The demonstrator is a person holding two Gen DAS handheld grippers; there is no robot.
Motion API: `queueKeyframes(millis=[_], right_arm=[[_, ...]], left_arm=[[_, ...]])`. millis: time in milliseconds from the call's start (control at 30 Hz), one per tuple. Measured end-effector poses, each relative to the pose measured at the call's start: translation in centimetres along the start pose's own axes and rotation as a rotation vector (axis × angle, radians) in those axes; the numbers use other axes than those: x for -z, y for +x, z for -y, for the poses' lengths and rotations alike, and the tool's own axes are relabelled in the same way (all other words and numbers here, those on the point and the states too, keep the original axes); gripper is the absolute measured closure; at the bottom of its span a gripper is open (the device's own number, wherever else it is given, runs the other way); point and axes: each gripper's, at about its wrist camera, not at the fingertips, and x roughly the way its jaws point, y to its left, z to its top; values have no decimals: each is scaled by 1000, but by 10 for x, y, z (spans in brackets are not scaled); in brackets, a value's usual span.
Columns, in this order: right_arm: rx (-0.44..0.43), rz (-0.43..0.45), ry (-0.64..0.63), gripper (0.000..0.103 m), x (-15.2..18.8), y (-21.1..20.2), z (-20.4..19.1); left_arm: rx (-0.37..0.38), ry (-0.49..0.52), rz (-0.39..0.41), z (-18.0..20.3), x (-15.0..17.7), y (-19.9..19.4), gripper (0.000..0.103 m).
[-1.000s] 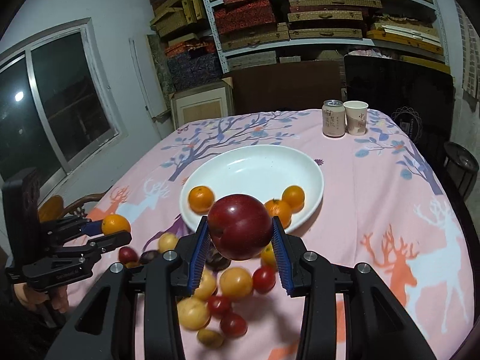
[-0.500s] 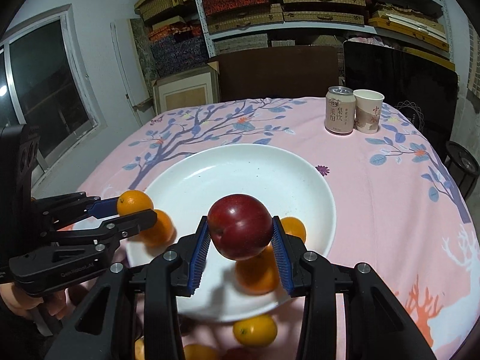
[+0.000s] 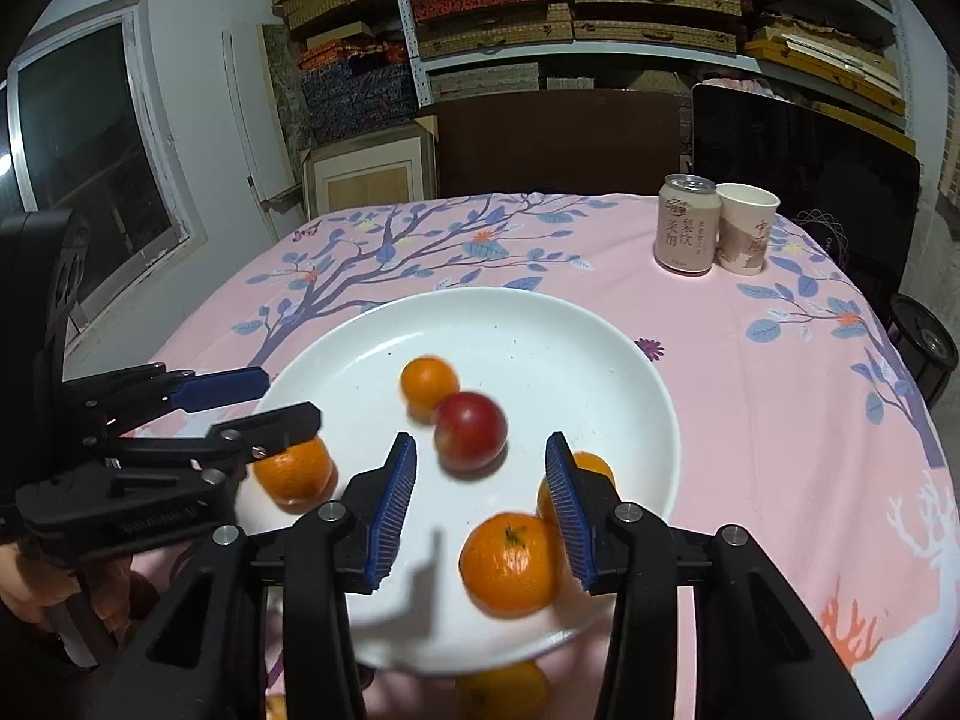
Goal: Organize fruits
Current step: 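Place an orange on the plate with left tool while right tool places a red apple, then place a yellow-orange fruit on the plate with left tool while right tool places a tangerine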
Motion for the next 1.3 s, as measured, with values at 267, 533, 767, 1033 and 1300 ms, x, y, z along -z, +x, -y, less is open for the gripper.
queueKeyframes(millis=[267,533,767,1033,1300], right_arm=[[-54,6,50,49,56,-68,-6],[-31,5,5,45,125,-102,-27],[-25,-30,17,45,143,-104,-32],[-7,-23,27,45,147,-113,-28],[-22,-31,40,45,150,-110,-25]], left_arm=[[18,2,43,-9,78,-79,28],[-15,64,-48,-5,172,-102,28],[-92,122,4,5,180,-102,46],[-59,164,-16,26,184,-114,70],[-30,82,-109,7,186,-97,60]])
